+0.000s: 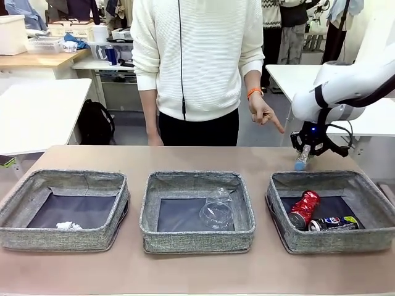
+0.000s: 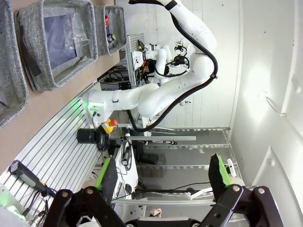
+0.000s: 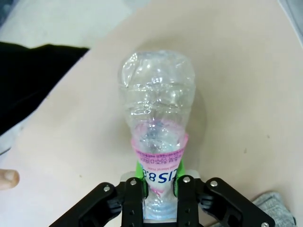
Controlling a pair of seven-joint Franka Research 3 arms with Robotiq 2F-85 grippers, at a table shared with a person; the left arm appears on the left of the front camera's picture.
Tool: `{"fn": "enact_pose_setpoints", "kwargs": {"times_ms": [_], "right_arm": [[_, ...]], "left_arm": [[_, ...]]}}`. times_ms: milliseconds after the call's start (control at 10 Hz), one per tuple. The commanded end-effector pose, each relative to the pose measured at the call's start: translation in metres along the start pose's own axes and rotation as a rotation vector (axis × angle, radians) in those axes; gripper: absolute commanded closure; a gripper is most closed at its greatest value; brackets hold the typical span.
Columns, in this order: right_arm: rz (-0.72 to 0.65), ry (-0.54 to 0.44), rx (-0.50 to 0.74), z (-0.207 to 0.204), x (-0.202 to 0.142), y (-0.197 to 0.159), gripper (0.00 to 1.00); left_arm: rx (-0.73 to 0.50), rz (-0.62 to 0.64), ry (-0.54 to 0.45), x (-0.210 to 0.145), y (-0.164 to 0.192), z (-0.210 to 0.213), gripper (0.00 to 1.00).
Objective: Sort the waste into the appropriate baskets.
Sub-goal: Pick up the waste item pointed out by the person.
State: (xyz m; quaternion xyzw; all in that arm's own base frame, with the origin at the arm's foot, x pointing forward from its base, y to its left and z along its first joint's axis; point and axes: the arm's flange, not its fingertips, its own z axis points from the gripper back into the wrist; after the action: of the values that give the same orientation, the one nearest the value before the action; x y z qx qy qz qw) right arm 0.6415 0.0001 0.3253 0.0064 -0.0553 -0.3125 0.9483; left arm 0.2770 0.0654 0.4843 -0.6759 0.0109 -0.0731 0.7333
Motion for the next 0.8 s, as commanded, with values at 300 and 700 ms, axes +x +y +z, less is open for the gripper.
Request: {"fn": "enact_pose_setpoints", "kwargs": {"times_ms": [300, 700], "right_arm": [[-0.032, -0.008, -0.007, 0.007, 0.004, -0.014, 1.0], [0.073, -0.08, 0.1, 0.167, -0.025, -0.042, 1.0]], "left_arm": [[-0.015, -0.001, -0.003, -0.001, -0.004, -0.001, 0.0], [-0.015, -0.001, -0.003, -0.001, -0.004, -0.001, 0.0]]}}
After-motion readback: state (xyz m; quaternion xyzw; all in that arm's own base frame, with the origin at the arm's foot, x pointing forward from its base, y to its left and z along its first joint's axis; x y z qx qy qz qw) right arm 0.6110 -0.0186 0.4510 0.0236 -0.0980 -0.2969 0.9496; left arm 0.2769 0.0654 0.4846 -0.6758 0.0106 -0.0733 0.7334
